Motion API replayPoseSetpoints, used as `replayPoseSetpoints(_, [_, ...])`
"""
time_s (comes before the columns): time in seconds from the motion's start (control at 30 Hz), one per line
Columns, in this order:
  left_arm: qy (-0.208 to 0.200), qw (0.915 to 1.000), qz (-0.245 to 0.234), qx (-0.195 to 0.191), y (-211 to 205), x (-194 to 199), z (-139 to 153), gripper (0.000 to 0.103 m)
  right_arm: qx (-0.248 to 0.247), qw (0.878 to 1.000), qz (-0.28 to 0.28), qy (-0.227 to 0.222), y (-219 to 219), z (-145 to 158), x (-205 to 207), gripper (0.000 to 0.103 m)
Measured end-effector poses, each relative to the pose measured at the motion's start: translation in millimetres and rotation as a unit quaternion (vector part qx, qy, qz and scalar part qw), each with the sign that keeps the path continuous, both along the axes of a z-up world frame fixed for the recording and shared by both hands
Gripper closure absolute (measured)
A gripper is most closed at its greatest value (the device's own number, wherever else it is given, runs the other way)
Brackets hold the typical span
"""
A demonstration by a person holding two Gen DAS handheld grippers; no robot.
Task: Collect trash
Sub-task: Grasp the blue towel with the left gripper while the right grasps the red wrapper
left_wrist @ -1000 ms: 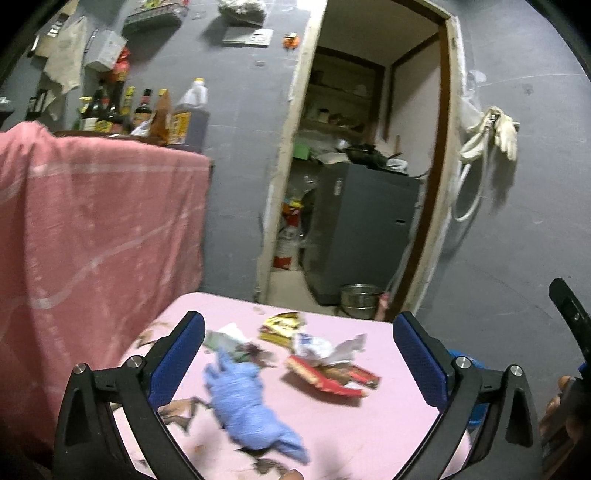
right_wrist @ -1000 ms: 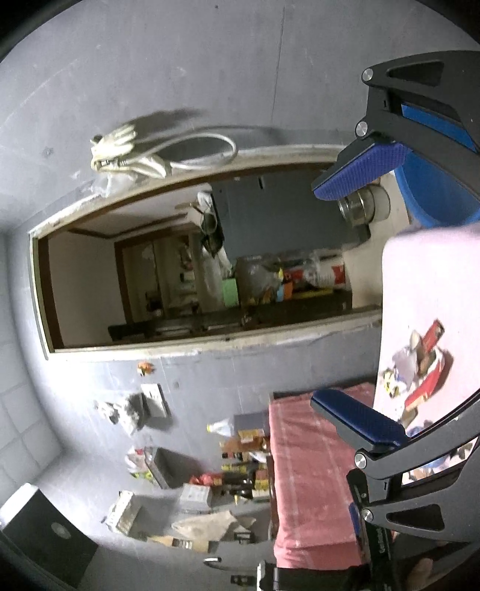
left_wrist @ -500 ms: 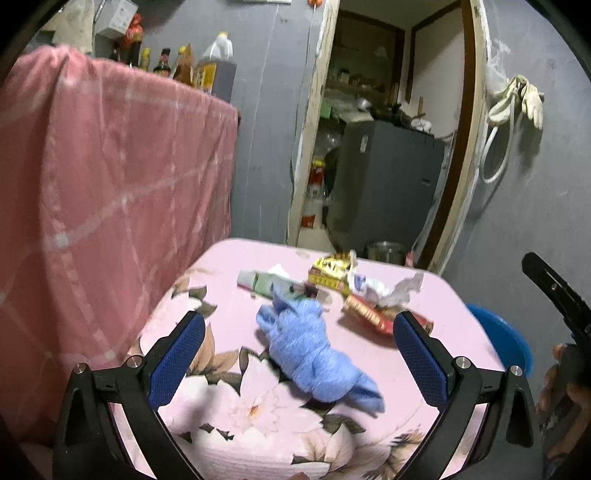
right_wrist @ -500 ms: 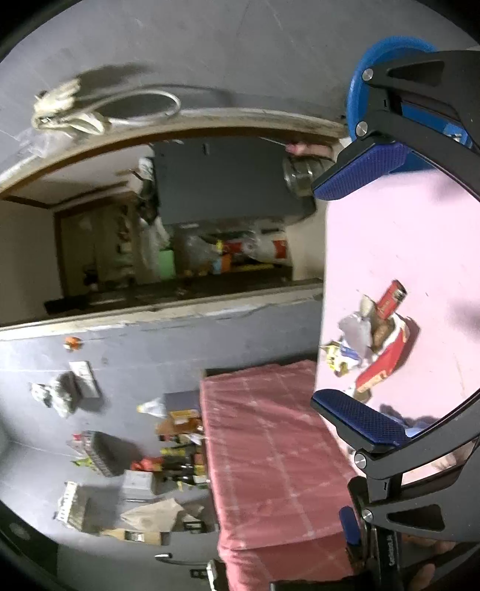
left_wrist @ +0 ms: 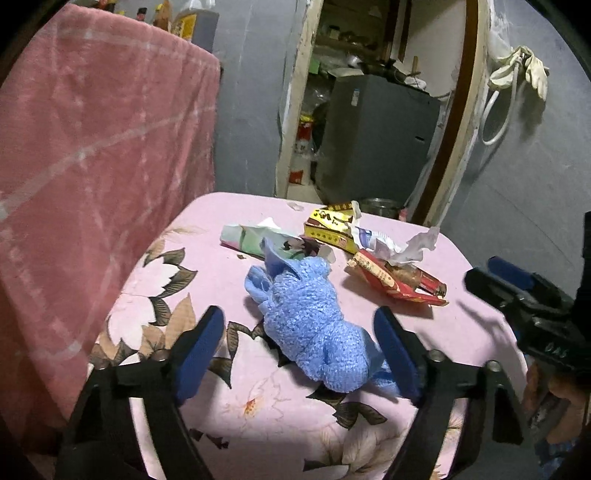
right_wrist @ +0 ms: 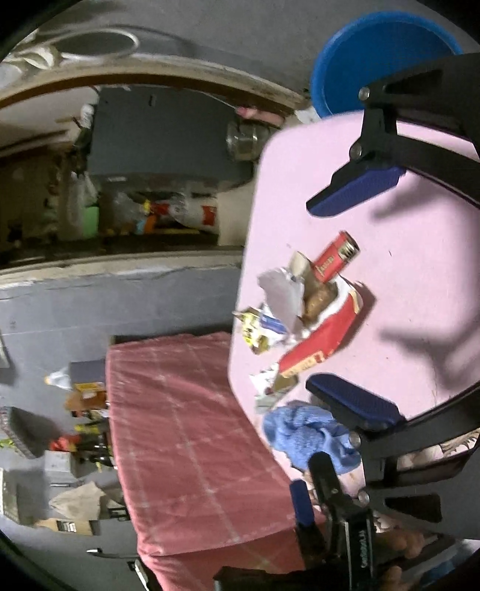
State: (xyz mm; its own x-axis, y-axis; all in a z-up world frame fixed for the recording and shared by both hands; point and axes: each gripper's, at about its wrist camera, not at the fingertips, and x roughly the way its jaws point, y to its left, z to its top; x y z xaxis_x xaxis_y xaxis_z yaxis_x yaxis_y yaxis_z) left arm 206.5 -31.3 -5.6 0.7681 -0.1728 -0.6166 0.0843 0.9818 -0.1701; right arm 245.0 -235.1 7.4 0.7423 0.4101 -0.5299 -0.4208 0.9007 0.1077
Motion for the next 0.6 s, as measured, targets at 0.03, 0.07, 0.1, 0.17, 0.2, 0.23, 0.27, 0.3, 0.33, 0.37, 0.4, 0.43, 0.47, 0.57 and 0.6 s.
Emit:
replayPoseSetpoints(0.03, [0.003,1.0000,-0.003,-0.003,0,2,-1,0.036,0.000,1.000,0.002,0.008,2,-3,3,0.021])
replayPoseSetpoints(0.07, [0.006,0.9999,-0.006,-0.005,1,4,-2,0.038,-0.001,1.000,0.006,0.014,2,-5,5,0.025])
replayPoseSetpoints(0.1, [0.010,0.9999,-0.010,-0.008,2,6,-3,0.042,-0.004,1.000,0.009,0.020,4,-8,7,0.027])
replayPoseSetpoints(0.17, [0.016,0.9995,-0.018,-0.019,3,8,-4,0.048,-0.014,0.999,0.015,0.029,9,-11,10,0.030])
replayPoseSetpoints(0.2, [0.020,0.9992,-0.023,-0.027,3,9,-5,0.052,-0.022,0.999,0.021,0.037,13,-14,12,0.030])
replayPoseSetpoints(0.23, [0.022,0.9988,-0.026,-0.034,4,10,-6,0.055,-0.027,0.998,0.024,0.044,16,-17,13,0.031])
replayPoseSetpoints(0.27, [0.024,0.9986,-0.029,-0.038,4,10,-6,0.056,-0.031,0.998,0.026,0.050,18,-19,14,0.033])
replayPoseSetpoints(0.3, [0.024,0.9985,-0.030,-0.039,4,9,-7,0.057,-0.039,0.997,0.029,0.061,22,-24,16,0.036])
replayPoseSetpoints(0.33, [0.022,0.9986,-0.030,-0.038,3,9,-7,0.057,-0.044,0.996,0.029,0.066,24,-27,17,0.037])
replayPoseSetpoints(0.37, [0.021,0.9986,-0.031,-0.037,3,8,-7,0.058,-0.053,0.996,0.029,0.070,28,-31,18,0.041])
replayPoseSetpoints(0.4, [0.021,0.9986,-0.032,-0.037,4,8,-7,0.059,-0.060,0.995,0.028,0.074,30,-33,20,0.048])
replayPoseSetpoints(0.43, [0.022,0.9985,-0.032,-0.038,4,8,-7,0.061,-0.065,0.995,0.029,0.075,31,-33,20,0.051])
replayPoseSetpoints(0.47, [0.024,0.9984,-0.032,-0.040,6,8,-8,0.061,-0.068,0.995,0.028,0.074,32,-33,20,0.052])
replayPoseSetpoints(0.57, [0.027,0.9979,-0.034,-0.048,8,9,-7,0.065,-0.073,0.994,0.023,0.074,32,-33,20,0.053])
replayPoseSetpoints(0.6, [0.027,0.9978,-0.035,-0.049,9,10,-7,0.066,-0.074,0.994,0.023,0.073,32,-32,21,0.056])
